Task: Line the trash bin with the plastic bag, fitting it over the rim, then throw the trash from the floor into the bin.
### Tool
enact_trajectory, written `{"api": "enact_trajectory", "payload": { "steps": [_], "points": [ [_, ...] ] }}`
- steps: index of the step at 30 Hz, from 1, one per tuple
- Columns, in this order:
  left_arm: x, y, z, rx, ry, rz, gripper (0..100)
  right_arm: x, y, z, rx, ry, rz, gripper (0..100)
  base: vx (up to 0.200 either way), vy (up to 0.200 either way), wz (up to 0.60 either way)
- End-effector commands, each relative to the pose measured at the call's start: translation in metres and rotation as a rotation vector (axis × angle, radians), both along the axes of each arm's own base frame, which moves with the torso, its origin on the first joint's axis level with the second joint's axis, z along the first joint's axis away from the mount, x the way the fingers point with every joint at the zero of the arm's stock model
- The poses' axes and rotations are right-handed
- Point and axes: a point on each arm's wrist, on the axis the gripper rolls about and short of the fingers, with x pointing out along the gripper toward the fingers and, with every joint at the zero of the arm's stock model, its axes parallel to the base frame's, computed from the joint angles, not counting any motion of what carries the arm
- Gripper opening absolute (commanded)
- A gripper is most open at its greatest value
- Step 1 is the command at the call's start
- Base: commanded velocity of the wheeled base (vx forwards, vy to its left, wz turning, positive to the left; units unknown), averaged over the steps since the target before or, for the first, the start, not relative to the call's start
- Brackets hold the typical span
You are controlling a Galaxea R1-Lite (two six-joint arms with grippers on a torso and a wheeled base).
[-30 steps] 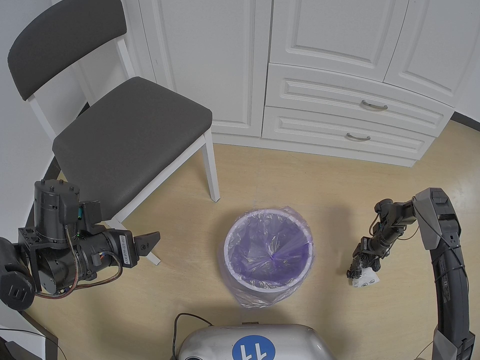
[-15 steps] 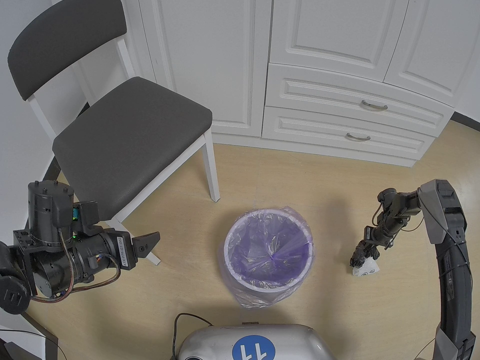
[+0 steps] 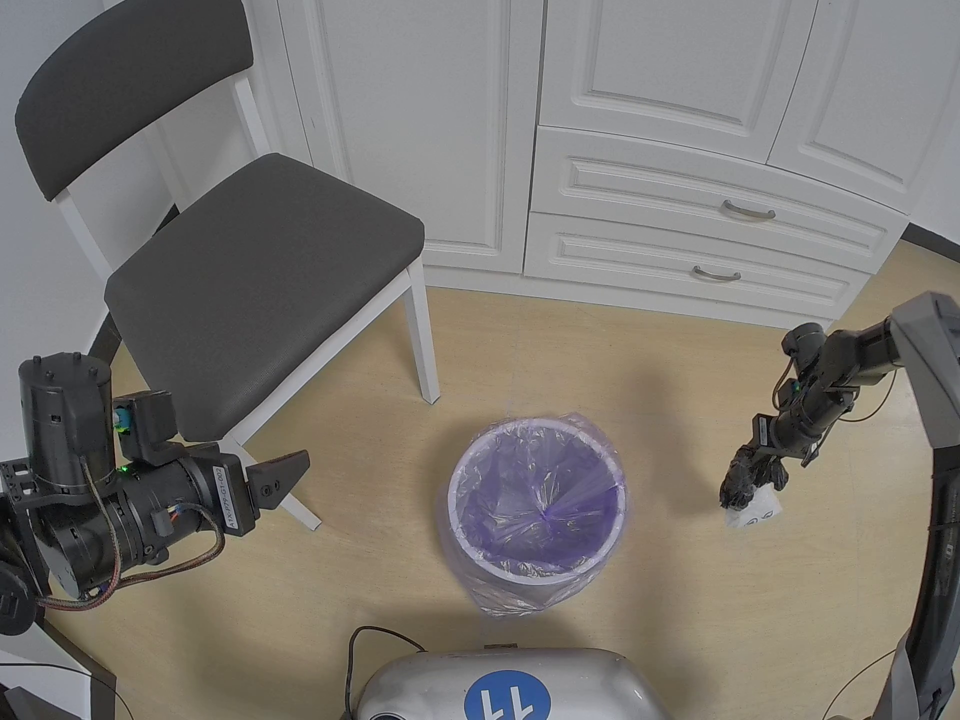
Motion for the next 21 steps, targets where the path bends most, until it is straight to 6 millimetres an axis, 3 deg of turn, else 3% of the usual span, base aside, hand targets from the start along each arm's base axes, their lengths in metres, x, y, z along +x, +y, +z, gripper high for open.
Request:
{"api": "enact_trajectory", "payload": {
  "steps": [1, 5, 6, 7, 10, 11, 18, 21],
  "points": [
    [-0.013, 0.006, 0.013, -0.021, -0.062, -0.007, 100, -0.065, 0.033, 0.099, -0.041, -0.180, 0.118, 0, 0.000, 0.000, 0.00],
    [-0.019, 0.010, 0.018, -0.025, -0.078, -0.008, 100, -0.102, 0.047, 0.132, -0.091, -0.328, 0.163, 0, 0.000, 0.000, 0.00],
    [-0.019, 0.010, 0.018, -0.025, -0.078, -0.008, 100, -0.102, 0.047, 0.132, -0.091, -0.328, 0.163, 0, 0.000, 0.000, 0.00],
    [-0.022, 0.012, 0.020, -0.019, -0.085, -0.010, 100, -0.121, 0.053, 0.143, -0.137, -0.390, 0.176, 0, 0.000, 0.000, 0.00],
    [-0.023, 0.013, 0.022, -0.021, -0.095, -0.008, 100, -0.143, 0.058, 0.156, -0.193, -0.469, 0.193, 0, 0.000, 0.000, 0.00],
    [-0.024, 0.013, 0.023, -0.023, -0.101, -0.008, 100, -0.160, 0.063, 0.164, -0.222, -0.523, 0.216, 0, 0.000, 0.000, 0.00],
    [-0.025, 0.014, 0.024, -0.026, -0.108, -0.008, 100, -0.222, 0.081, 0.186, -0.283, -0.692, 0.314, 0, 0.000, 0.000, 0.00],
    [-0.027, 0.015, 0.025, -0.027, -0.116, -0.009, 100, -0.236, 0.085, 0.190, -0.305, -0.733, 0.322, 0, 0.000, 0.000, 0.00]
  ]
}}
